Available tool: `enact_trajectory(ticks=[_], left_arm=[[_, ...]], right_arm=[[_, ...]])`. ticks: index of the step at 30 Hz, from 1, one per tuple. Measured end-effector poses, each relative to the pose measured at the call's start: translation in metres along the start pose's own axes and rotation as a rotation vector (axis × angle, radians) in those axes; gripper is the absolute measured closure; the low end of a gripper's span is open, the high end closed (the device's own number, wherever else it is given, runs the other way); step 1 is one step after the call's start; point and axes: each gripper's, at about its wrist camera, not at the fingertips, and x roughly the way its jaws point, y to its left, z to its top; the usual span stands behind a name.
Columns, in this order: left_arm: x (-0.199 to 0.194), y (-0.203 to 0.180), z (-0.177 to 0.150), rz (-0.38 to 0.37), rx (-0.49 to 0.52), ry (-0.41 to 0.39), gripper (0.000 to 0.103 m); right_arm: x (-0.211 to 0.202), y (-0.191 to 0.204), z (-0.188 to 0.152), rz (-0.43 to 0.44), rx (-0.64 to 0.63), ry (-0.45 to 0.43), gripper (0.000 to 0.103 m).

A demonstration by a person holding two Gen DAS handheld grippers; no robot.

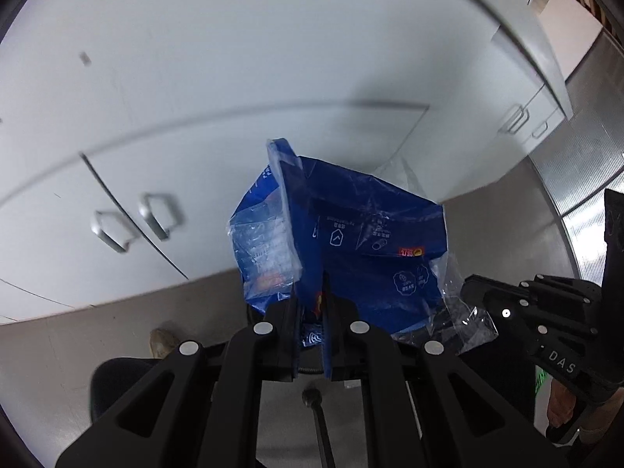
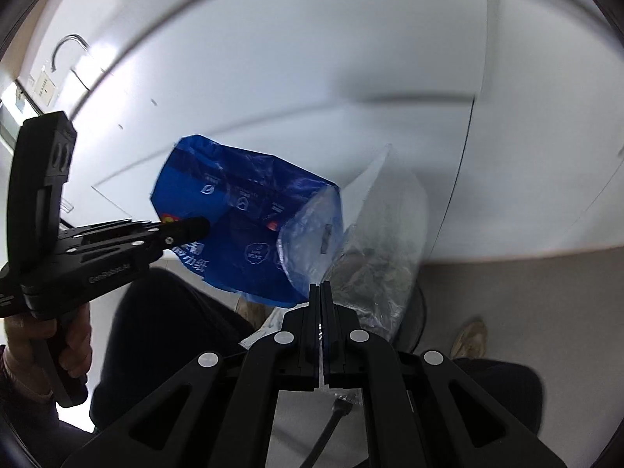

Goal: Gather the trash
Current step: 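Lift both bags off the counter and carry them down over the wastebasket, then open both tools to drop the bags into the wastebasket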

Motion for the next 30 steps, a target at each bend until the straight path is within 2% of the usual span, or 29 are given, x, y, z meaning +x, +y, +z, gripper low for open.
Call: enact_trajectory(ticks=[4, 10, 14, 17, 18, 21, 24, 25, 27, 28, 29, 30], left_arm=[[0.053, 0.014, -0.01, -0.005, -0.028, 0.107, 0.094], [0.114, 0.028, -0.023, 0.011, -0.03, 0.241, 0.094], [0.158, 0.038, -0.031, -0.02, -0.042, 0.316, 0.094], [0.185, 0.039, -0.034, -0.028, -0.067, 0.388, 0.094], [0.191, 0.037, -0.034, -0.034, -0.064, 0.398, 0.094], [0.212, 0.034, -0.036, 0.015, -0.025, 0.436, 0.094], [0.221, 0.03, -0.036, 0.016, -0.017, 0.453, 0.094], [0.221, 0.029, -0.035, 0.011, -0.019, 0.447, 0.091], [0.218, 0.027, -0.033, 0.015, -0.017, 0.437, 0.071], [0.216, 0.027, -0.033, 0.031, -0.006, 0.43, 0.032], [0.213, 0.027, -0.033, 0.056, 0.009, 0.413, 0.005], [0.209, 0.026, -0.031, 0.062, 0.015, 0.39, 0.005]], right_arm=[[0.047, -0.014, -0.007, 0.069, 0.038, 0.087, 0.097], [0.11, -0.033, -0.024, 0.04, 0.054, 0.226, 0.097], [0.14, -0.047, -0.027, -0.002, 0.07, 0.326, 0.097], [0.16, -0.051, -0.03, -0.026, 0.078, 0.343, 0.097], [0.168, -0.054, -0.029, -0.031, 0.091, 0.359, 0.097], [0.187, -0.054, -0.027, -0.062, 0.093, 0.392, 0.097], [0.196, -0.055, -0.03, -0.092, 0.117, 0.424, 0.097], [0.195, -0.058, -0.032, -0.092, 0.119, 0.424, 0.097], [0.189, -0.059, -0.033, -0.104, 0.117, 0.414, 0.095], [0.189, -0.061, -0.033, -0.146, 0.108, 0.416, 0.088], [0.189, -0.063, -0.034, -0.206, 0.104, 0.426, 0.063], [0.19, -0.064, -0.035, -0.242, 0.106, 0.435, 0.045]])
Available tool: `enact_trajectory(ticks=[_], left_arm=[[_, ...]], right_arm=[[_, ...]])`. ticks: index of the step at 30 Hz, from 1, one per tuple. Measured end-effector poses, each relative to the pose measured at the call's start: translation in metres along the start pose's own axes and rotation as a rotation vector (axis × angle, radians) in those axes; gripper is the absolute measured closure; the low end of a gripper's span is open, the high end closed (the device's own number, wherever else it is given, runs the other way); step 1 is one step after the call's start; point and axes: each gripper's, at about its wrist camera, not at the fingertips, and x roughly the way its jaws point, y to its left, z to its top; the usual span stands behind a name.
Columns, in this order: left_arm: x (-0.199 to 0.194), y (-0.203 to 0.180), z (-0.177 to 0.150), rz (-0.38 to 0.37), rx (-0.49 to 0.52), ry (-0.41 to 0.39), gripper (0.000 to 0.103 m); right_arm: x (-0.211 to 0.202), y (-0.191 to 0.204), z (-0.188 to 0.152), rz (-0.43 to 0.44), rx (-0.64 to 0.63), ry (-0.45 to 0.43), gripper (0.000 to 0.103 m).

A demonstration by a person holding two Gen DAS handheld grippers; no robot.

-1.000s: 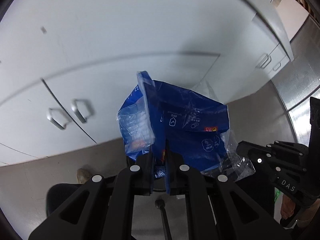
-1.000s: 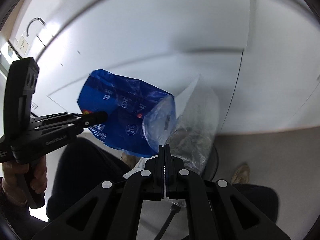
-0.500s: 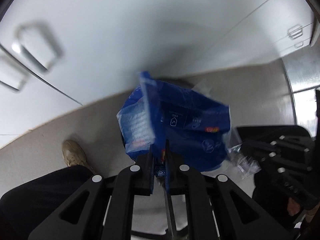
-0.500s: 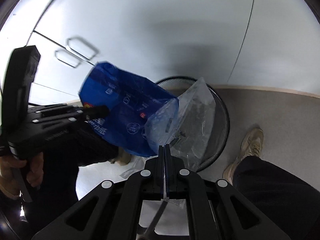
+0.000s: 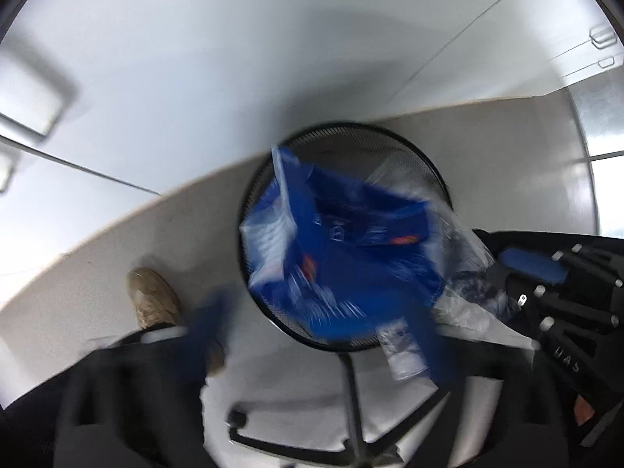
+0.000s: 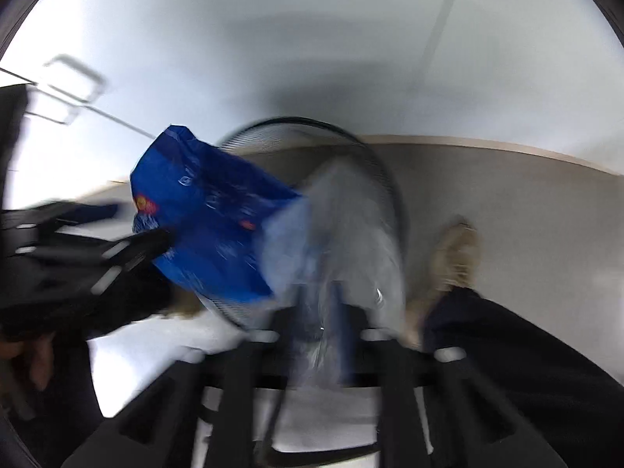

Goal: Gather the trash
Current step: 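Open both tools to drop the bags into the wastebasket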

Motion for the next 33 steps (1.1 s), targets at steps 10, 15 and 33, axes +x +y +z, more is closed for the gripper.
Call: enact_trajectory(ticks=[10, 15, 33], left_arm=[[-0.009, 0.003, -0.003, -0.056, -0.036, -0.004, 0.005], [-0.013, 0.009, -0.008, -0.066, -0.03, -0.011, 0.005], [-0.054, 0.001, -0.012, -0.106, 0.048, -0.143, 0.005]], right_arm=[[-0.021, -0.011, 0.002, 0.031, 0.088, -0.076, 0.007], [-0.027, -0.013, 0.003, 0.027, 0.085, -0.076, 0.007], [-0.059, -0.019, 0.004, 0.034, 0.094, -0.195, 0.007]])
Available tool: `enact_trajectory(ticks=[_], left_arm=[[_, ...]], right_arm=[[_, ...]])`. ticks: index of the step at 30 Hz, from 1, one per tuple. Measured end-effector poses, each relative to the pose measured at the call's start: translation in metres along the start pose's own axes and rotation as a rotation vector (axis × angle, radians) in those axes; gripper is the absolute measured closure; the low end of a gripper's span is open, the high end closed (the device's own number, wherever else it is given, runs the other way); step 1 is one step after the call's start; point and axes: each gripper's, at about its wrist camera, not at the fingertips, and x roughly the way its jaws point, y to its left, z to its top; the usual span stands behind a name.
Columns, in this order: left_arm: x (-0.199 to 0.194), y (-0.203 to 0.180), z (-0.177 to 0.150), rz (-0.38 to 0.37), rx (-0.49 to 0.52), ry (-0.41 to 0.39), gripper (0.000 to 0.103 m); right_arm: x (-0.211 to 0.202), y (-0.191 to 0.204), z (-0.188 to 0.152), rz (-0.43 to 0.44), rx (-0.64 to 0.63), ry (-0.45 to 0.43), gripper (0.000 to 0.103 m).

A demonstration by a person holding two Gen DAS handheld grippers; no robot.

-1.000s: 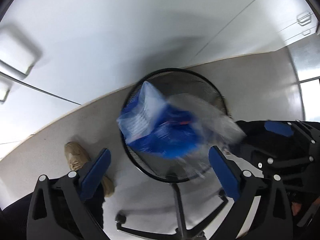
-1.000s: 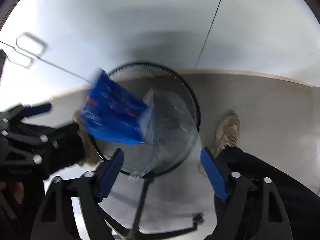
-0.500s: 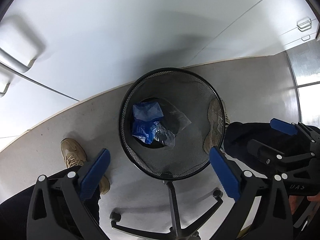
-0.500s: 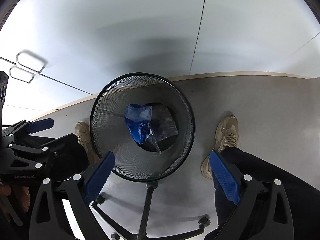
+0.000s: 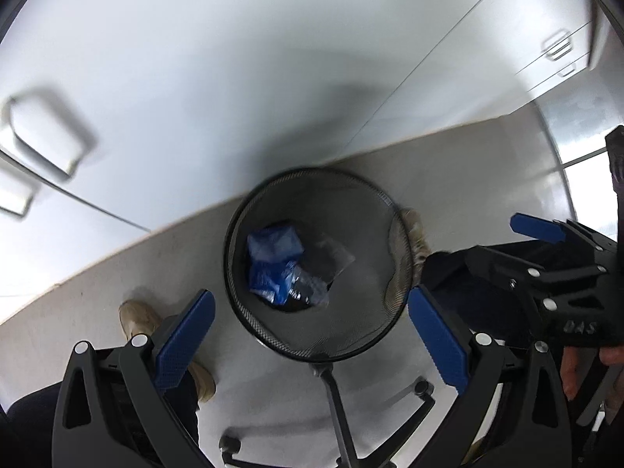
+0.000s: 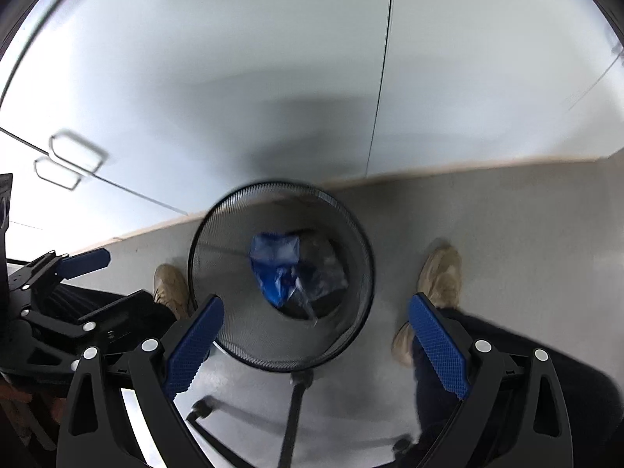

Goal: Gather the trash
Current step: 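Open both tools to drop the bags into the wastebasket, then raise both tools back toward the white plastic wrap on the counter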

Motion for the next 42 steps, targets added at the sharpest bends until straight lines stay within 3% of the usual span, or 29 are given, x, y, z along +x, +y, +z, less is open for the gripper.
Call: enact_trajectory(ticks=[8, 15, 20, 23, 33, 39, 42], left_arm=[[-0.075, -0.006, 0.017, -0.02, 0.05, -0.152, 0.004], [-0.179, -0.028, 0.022, -0.063, 0.259, -0.318, 0.004], [-0.248, -0.036, 0.012, -0.097, 0.422, -0.371, 0.004], [-0.279, -0.042, 0.011, -0.104, 0.463, -0.406, 0.004], [-0.376, -0.026, 0.036, -0.087, 0.439, -0.587, 0.004], [-0.421, 0.003, 0.07, -0.05, 0.367, -0.701, 0.004], [-0.437, 0.018, 0.092, -0.035, 0.317, -0.743, 0.004]], right_arm=[[-0.08, -0.011, 0.022, 0.006, -0.072, -0.134, 0.007], [-0.176, -0.002, 0.041, 0.05, -0.196, -0.29, 0.007], [-0.243, 0.015, 0.054, 0.058, -0.288, -0.417, 0.004], [-0.28, 0.028, 0.064, 0.071, -0.362, -0.469, 0.004], [-0.369, 0.061, 0.11, 0.082, -0.549, -0.638, 0.004], [-0.376, 0.069, 0.162, 0.052, -0.635, -0.682, 0.004], [-0.376, 0.068, 0.191, 0.086, -0.63, -0.679, 0.004]])
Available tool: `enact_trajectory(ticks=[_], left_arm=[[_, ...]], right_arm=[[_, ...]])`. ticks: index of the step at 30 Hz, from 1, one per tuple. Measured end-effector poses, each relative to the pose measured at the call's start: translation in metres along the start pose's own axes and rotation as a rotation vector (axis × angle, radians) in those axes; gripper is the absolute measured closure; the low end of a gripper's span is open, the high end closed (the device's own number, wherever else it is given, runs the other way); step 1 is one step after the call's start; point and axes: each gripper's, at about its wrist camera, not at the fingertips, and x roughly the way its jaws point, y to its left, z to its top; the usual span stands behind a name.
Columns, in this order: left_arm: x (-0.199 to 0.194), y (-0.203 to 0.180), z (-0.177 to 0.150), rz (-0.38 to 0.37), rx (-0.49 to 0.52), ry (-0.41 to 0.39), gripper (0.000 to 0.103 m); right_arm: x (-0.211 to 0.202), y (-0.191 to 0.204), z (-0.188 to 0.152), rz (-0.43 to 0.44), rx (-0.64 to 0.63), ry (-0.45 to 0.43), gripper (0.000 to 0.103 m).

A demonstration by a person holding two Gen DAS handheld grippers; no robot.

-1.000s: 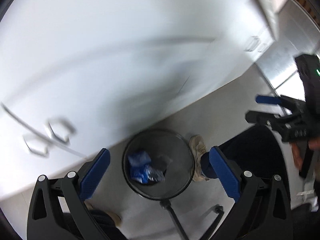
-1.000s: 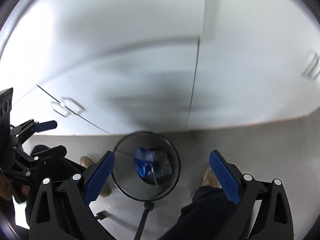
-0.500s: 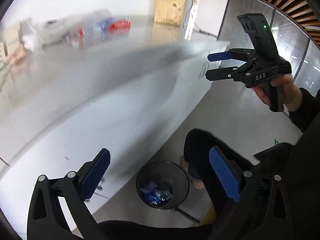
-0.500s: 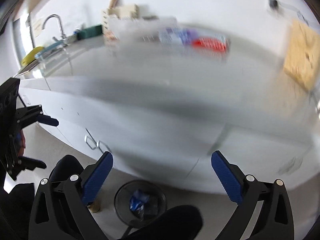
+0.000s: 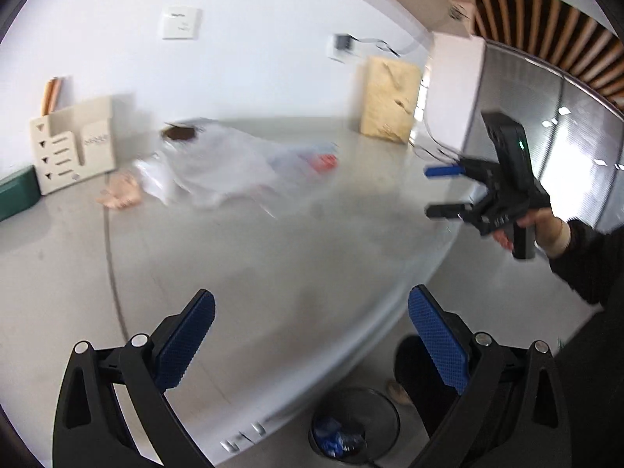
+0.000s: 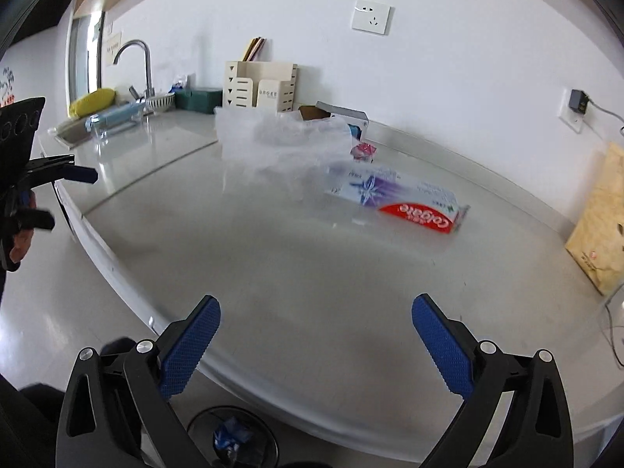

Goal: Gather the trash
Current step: 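Raise both tools back toward the white plastic wrap on the counter, then close the left tool on the white wrap while the right tool grasps it too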

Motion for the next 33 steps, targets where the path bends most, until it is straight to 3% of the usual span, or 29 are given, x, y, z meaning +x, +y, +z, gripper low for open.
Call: enact_trajectory(ticks=[3, 8, 11, 19, 24, 25, 26, 27, 28, 30, 33], left_arm=[[0.008, 0.028, 0.023, 0.056, -0.063, -0.023, 0.004], [0.045, 0.09, 0.062, 0.08, -0.278, -0.054, 0.004], [0.073, 0.121, 0.082, 0.124, -0.378, -0.04, 0.004], [0.113, 0.165, 0.091, 0.121, -0.551, -0.033, 0.009], [0.123, 0.175, 0.09, 0.129, -0.591, -0.016, 0.03], [0.126, 0.176, 0.091, 0.119, -0.596, -0.011, 0.041], [0.127, 0.176, 0.092, 0.119, -0.594, -0.009, 0.063], [0.127, 0.176, 0.092, 0.125, -0.593, -0.008, 0.074], [0.128, 0.175, 0.093, 0.138, -0.587, -0.006, 0.097], [0.127, 0.173, 0.094, 0.16, -0.568, 0.0, 0.101], [0.126, 0.171, 0.093, 0.121, -0.572, -0.001, 0.101]], right_arm=[[0.013, -0.019, 0.017, 0.026, 0.045, -0.023, 0.004], [0.051, -0.044, 0.049, 0.182, 0.215, -0.035, 0.004], [0.08, -0.048, 0.068, 0.227, 0.274, -0.028, 0.004], [0.132, -0.053, 0.093, 0.31, 0.369, 0.013, 0.004], [0.151, -0.06, 0.093, 0.375, 0.456, 0.045, 0.004], [0.153, -0.061, 0.093, 0.38, 0.461, 0.049, 0.004], [0.155, -0.061, 0.094, 0.384, 0.468, 0.056, 0.004], [0.156, -0.062, 0.094, 0.392, 0.476, 0.056, 0.004], [0.157, -0.063, 0.094, 0.407, 0.497, 0.055, 0.004], [0.158, -0.065, 0.094, 0.41, 0.516, 0.055, 0.004], [0.159, -0.061, 0.097, 0.402, 0.5, 0.072, 0.008]])
